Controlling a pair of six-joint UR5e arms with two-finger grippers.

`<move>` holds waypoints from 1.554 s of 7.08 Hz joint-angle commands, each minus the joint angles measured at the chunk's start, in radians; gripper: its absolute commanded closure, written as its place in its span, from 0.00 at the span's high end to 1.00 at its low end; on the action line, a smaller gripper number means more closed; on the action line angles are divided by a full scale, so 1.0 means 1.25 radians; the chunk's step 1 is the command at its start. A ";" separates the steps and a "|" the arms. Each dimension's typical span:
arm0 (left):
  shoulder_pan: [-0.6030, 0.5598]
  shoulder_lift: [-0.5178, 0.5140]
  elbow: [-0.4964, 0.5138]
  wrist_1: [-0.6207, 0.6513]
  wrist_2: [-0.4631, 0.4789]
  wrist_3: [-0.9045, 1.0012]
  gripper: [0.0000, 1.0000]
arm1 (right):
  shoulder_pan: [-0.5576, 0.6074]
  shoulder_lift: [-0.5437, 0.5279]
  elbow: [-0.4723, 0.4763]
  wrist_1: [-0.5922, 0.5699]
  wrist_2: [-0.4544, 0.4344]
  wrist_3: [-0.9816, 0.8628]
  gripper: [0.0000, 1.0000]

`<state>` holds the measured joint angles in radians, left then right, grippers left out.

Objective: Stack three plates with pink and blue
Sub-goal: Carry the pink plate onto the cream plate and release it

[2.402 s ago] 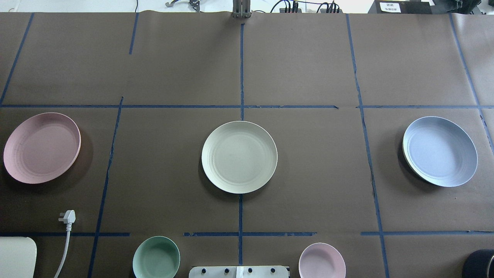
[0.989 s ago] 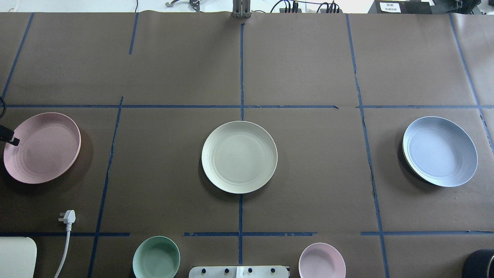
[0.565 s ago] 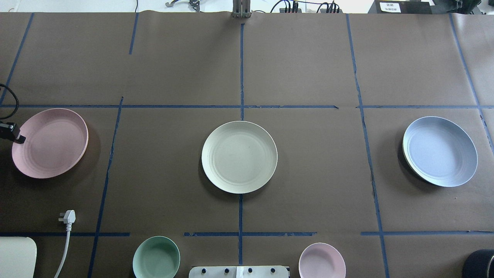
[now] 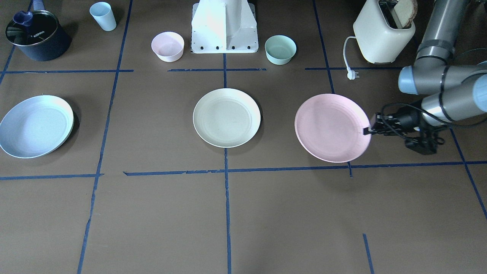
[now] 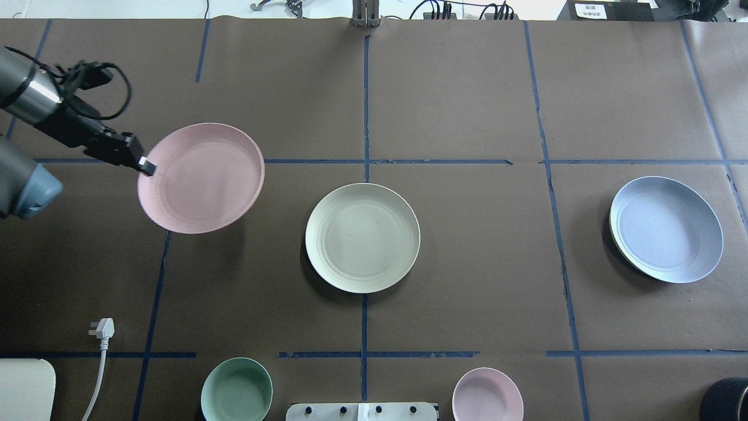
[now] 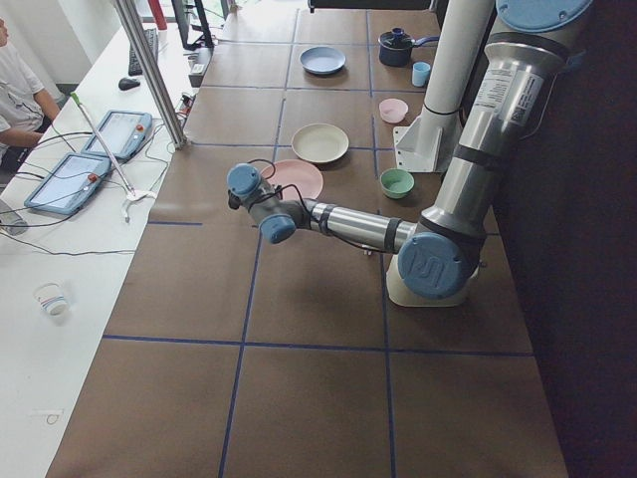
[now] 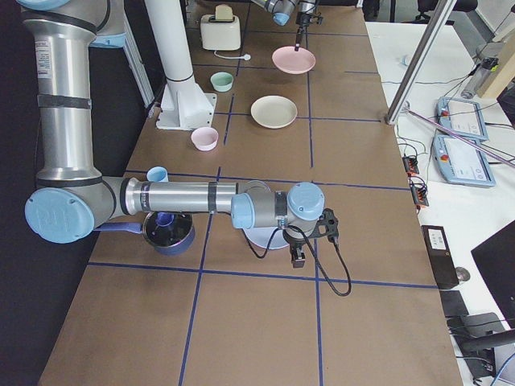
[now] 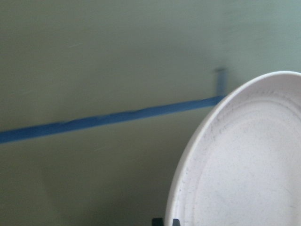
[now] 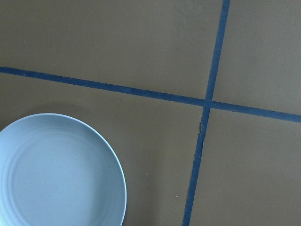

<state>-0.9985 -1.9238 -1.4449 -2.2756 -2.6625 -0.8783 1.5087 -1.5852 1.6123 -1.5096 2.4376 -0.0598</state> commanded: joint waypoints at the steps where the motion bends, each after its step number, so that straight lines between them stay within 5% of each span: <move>1: 0.127 -0.122 -0.069 -0.007 0.047 -0.222 0.00 | -0.002 0.000 -0.002 0.000 0.024 0.000 1.00; 3: 0.245 -0.146 -0.069 -0.008 0.217 -0.253 0.04 | -0.002 0.000 -0.010 0.000 0.048 -0.001 1.00; 4: 0.273 -0.146 -0.069 -0.008 0.265 -0.251 0.37 | -0.002 0.000 -0.011 0.000 0.050 -0.001 1.00; 5: 0.272 -0.136 -0.070 -0.009 0.268 -0.248 0.99 | -0.002 0.000 -0.011 0.000 0.054 -0.001 1.00; 8: 0.216 -0.107 -0.139 -0.004 0.293 -0.296 1.00 | -0.048 -0.001 -0.011 0.032 0.051 0.035 1.00; 9: 0.188 -0.084 -0.156 -0.003 0.293 -0.296 1.00 | -0.082 -0.015 -0.017 0.112 0.050 0.150 1.00; 11: 0.169 -0.082 -0.156 0.001 0.293 -0.296 1.00 | -0.182 -0.077 -0.091 0.450 -0.009 0.428 1.00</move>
<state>-0.7716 -2.0306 -1.6362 -2.2773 -2.2958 -1.2480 1.3530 -1.6412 1.5616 -1.1904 2.4748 0.2821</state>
